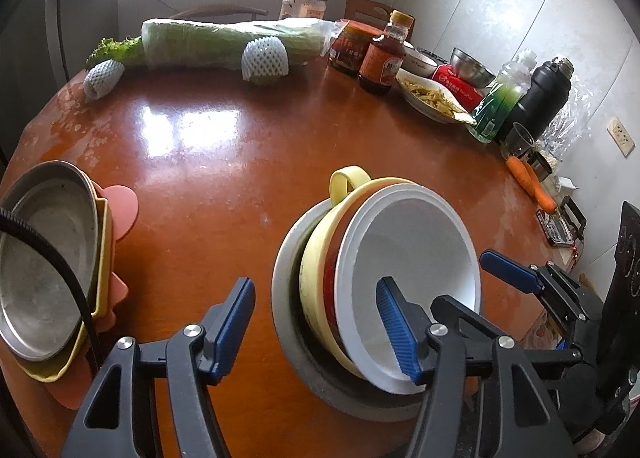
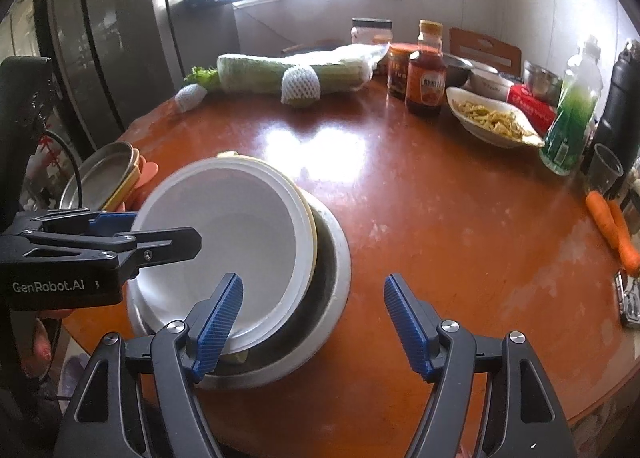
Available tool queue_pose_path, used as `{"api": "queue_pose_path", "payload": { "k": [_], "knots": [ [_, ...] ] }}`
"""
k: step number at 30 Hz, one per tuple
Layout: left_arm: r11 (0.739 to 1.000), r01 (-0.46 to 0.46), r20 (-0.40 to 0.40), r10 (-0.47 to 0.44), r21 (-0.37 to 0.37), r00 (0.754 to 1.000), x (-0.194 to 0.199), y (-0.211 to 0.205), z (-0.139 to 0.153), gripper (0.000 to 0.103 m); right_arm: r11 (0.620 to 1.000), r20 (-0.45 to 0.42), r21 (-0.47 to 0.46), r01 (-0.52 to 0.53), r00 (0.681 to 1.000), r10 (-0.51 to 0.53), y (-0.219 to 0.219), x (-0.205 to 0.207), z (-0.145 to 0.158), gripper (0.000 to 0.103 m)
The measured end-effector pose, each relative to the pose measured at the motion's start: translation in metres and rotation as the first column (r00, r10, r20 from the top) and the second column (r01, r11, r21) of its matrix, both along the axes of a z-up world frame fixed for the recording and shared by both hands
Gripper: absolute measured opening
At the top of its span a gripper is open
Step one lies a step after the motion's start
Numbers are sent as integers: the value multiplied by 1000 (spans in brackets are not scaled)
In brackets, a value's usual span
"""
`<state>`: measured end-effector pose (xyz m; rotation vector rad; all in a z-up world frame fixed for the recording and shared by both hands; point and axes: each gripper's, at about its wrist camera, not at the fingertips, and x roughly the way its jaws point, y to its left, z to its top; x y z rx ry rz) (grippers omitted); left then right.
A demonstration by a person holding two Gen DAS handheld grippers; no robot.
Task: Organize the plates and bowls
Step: 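Grasp the rim of the nested bowl stack with the left gripper and tilt it up, then carry the nested bowl stack toward the steel tray on the plates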
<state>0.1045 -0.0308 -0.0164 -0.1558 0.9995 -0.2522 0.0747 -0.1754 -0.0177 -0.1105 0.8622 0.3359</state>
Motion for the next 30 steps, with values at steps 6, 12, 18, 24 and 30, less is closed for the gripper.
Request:
{"api": "queue_pose_path", "payload": {
  "k": [6,12,18,24,30],
  "knots": [
    [1000,9,-16,-9,3,1000,5,-3,-8,63,1000,-41,7,-11,999,11,2,6,-12,75],
    [1000,19,-29,-19,0,999,7,-7,-13,63,999,-56,33,-22,998,24,1,10,-16,74],
    [999,33,-38,-33,3,999,7,-11,-17,63,998,-63,51,-23,998,26,-1,10,-17,74],
    [999,40,-46,-40,2,998,8,-15,-21,63,997,-57,62,-47,997,50,1,9,-18,73],
    [999,41,-51,-41,-6,998,8,-16,-21,61,994,-54,78,-81,995,85,6,7,-19,61]
  ]
}}
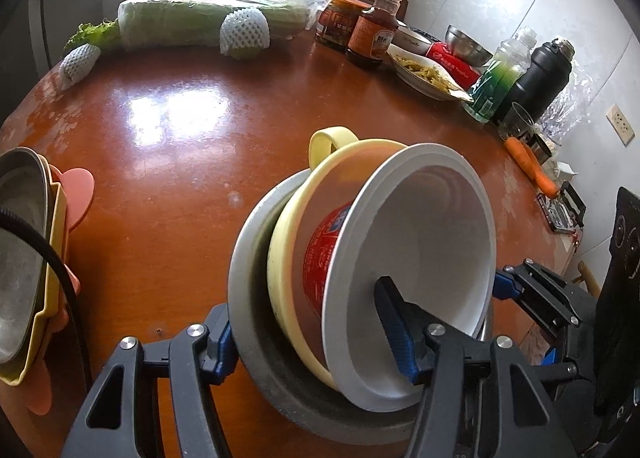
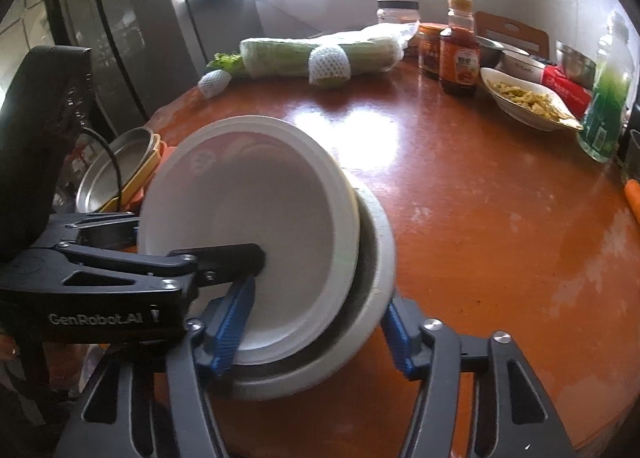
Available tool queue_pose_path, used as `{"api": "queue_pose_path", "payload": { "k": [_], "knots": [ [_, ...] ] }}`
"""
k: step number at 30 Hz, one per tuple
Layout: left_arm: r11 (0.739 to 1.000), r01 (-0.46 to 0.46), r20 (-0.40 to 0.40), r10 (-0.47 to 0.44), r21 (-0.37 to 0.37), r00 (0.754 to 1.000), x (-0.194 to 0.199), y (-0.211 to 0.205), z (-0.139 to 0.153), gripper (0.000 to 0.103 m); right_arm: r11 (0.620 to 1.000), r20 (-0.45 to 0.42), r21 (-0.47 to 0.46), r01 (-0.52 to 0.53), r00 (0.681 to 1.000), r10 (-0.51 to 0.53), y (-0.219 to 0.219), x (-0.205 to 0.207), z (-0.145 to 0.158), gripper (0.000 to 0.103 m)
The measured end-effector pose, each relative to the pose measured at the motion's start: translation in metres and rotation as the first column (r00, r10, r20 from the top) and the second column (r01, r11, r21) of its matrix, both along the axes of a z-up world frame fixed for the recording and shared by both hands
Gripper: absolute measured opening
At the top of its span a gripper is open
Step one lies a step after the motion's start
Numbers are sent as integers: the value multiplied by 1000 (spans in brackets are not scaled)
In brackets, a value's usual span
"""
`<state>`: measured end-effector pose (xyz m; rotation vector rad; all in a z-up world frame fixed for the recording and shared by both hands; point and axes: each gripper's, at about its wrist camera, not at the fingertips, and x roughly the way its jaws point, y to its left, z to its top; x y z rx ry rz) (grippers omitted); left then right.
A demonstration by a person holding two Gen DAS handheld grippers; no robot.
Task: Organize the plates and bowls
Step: 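Carry the nested bowl stack toward the steel tray on the plates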
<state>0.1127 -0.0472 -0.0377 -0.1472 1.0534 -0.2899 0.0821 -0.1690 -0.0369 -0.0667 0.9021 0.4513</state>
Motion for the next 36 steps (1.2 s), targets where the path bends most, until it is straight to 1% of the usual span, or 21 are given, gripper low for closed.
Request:
{"api": "queue_pose_path", "payload": {
  "k": [8,18,25,36],
  "knots": [
    [1000,-3,9,3,-2,1000,-3,0,3,60,1000,-2,-8,6,1000,-6,2,0,1,61],
    [999,-30,54,31,-11,998,-7,18,22,60,1000,45,-2,-18,999,18,15,-2,17,60],
    [998,-66,81,67,-11,994,-10,39,35,60,999,75,4,-47,996,47,33,-2,25,60],
    [992,-129,121,129,-14,984,-14,80,57,60,993,108,-7,-114,988,114,75,6,45,60]
  ]
}}
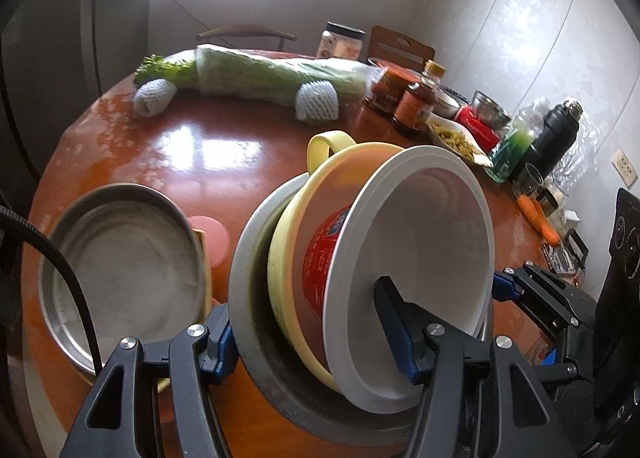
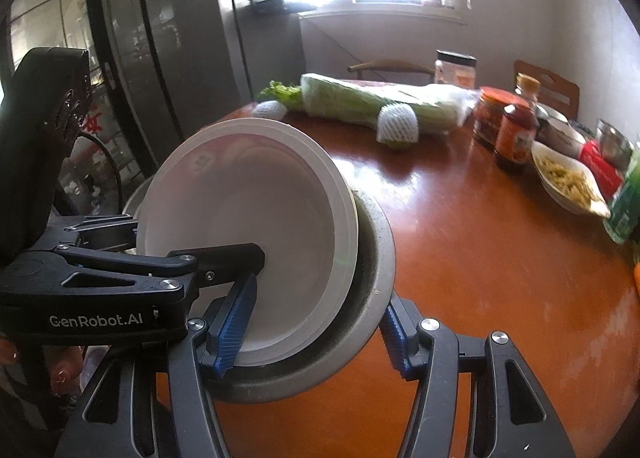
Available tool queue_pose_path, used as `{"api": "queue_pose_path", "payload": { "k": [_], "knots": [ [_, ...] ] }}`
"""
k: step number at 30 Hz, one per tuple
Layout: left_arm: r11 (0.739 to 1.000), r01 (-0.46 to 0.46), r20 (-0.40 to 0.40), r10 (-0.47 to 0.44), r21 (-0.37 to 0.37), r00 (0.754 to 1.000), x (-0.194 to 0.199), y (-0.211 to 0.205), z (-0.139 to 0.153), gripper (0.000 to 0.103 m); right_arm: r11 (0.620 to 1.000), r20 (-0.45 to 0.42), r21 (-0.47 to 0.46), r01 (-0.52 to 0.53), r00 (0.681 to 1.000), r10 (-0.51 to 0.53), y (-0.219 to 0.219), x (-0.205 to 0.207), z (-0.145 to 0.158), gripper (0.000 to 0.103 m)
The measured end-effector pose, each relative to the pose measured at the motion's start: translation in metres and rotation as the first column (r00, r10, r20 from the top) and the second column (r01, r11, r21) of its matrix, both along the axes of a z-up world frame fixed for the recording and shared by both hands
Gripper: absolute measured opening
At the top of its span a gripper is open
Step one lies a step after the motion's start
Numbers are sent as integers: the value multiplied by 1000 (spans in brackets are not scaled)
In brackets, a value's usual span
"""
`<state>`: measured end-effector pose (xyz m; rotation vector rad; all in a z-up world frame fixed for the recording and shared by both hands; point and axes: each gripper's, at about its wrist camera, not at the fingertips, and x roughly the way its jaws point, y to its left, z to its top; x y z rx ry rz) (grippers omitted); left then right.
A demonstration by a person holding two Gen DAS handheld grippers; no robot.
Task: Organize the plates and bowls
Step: 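Carry the nested bowl stack toward the steel tray on the plates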
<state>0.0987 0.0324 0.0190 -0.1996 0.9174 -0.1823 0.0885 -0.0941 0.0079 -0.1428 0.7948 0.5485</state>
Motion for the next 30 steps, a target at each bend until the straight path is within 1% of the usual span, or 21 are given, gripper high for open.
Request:
{"api": "queue_pose_path", "payload": {
  "k": [7,20,25,30],
  "knots": [
    [1000,-29,24,29,-2,999,-2,24,8,60,999,19,-4,-34,999,34,25,4,8,60],
    [996,-83,45,83,-12,996,-5,68,16,60,996,28,-30,-88,996,88,71,13,14,60],
    [995,-103,56,103,-5,993,-7,81,21,60,994,32,-33,-108,994,109,88,18,17,60],
    [992,-124,73,125,-20,989,-8,97,26,60,991,46,-32,-127,991,128,101,20,23,60]
  ]
}}
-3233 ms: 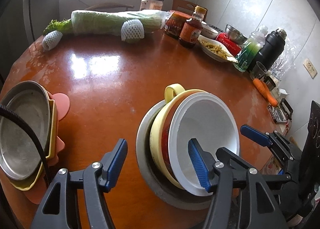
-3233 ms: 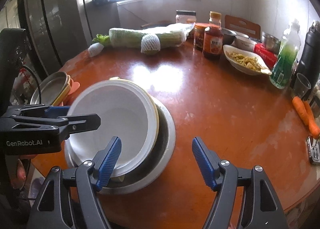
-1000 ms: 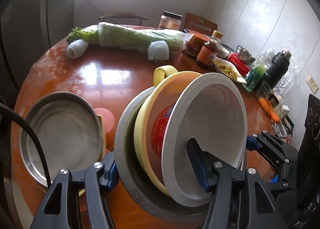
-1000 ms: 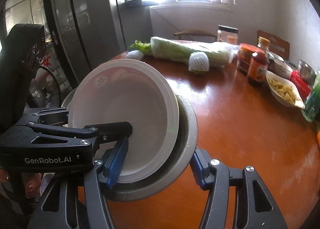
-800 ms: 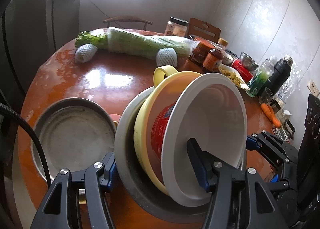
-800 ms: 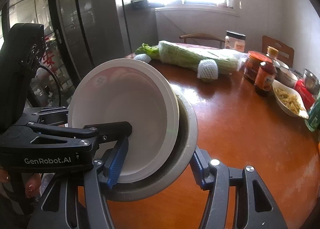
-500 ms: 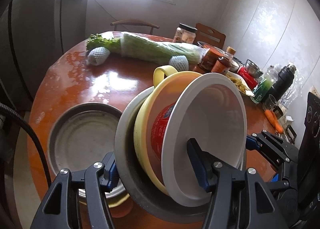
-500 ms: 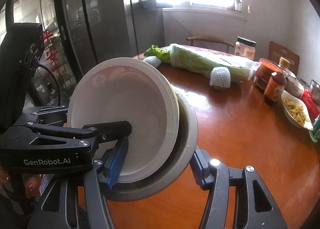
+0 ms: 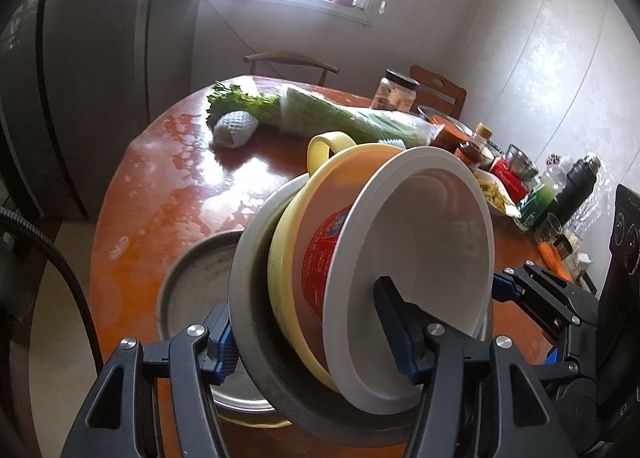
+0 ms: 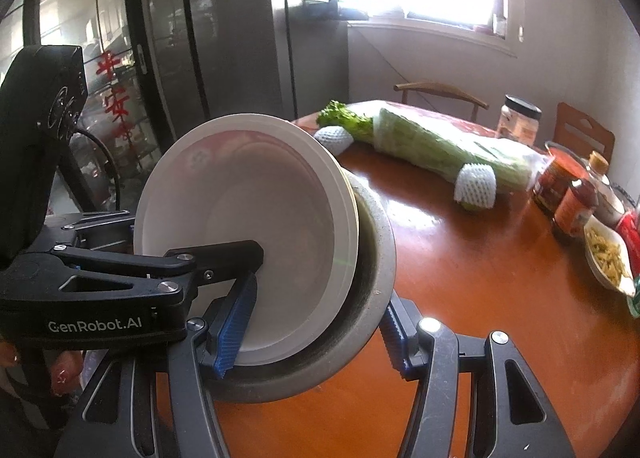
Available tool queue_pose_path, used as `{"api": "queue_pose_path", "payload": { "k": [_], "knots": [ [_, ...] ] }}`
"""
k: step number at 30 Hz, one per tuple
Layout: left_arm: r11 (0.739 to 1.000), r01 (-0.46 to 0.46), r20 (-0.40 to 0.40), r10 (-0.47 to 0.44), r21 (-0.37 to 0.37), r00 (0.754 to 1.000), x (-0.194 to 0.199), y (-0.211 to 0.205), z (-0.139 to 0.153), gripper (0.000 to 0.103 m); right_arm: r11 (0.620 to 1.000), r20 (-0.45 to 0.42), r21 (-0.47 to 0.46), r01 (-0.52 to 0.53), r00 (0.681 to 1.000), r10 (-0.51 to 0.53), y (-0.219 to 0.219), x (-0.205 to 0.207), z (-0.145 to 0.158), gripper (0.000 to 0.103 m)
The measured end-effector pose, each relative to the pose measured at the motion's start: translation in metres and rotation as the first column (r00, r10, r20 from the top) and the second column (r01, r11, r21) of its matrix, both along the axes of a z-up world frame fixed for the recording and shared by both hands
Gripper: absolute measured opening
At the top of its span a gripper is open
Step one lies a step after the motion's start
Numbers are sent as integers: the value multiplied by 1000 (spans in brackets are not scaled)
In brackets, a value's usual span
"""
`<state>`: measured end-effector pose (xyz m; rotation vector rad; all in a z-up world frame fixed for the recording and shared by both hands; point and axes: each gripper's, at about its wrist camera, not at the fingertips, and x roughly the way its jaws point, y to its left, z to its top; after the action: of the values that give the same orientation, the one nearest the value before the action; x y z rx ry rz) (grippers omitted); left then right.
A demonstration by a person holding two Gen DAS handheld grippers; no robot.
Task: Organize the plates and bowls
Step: 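Carry the nested bowl stack toward the steel tray on the plates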
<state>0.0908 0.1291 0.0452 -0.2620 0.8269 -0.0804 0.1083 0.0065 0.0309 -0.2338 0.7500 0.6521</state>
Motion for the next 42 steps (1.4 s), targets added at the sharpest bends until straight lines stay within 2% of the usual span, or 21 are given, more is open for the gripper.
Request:
{"api": "queue_pose_path", "payload": {
  "k": [8,17,26,42],
  "knots": [
    [999,-49,-1,49,11,999,-8,24,0,60,999,2,1,-49,999,49,25,2,2,60],
    [998,-68,-47,69,9,997,-10,40,-21,60,996,-41,-30,-89,995,88,50,0,-19,60],
    [998,-69,-80,68,-9,994,-4,48,-38,60,994,-77,-58,-89,993,84,59,5,-37,60],
    [999,-49,-99,50,12,994,4,46,-44,60,995,-94,-78,-66,994,58,61,16,-48,60]
  ]
}}
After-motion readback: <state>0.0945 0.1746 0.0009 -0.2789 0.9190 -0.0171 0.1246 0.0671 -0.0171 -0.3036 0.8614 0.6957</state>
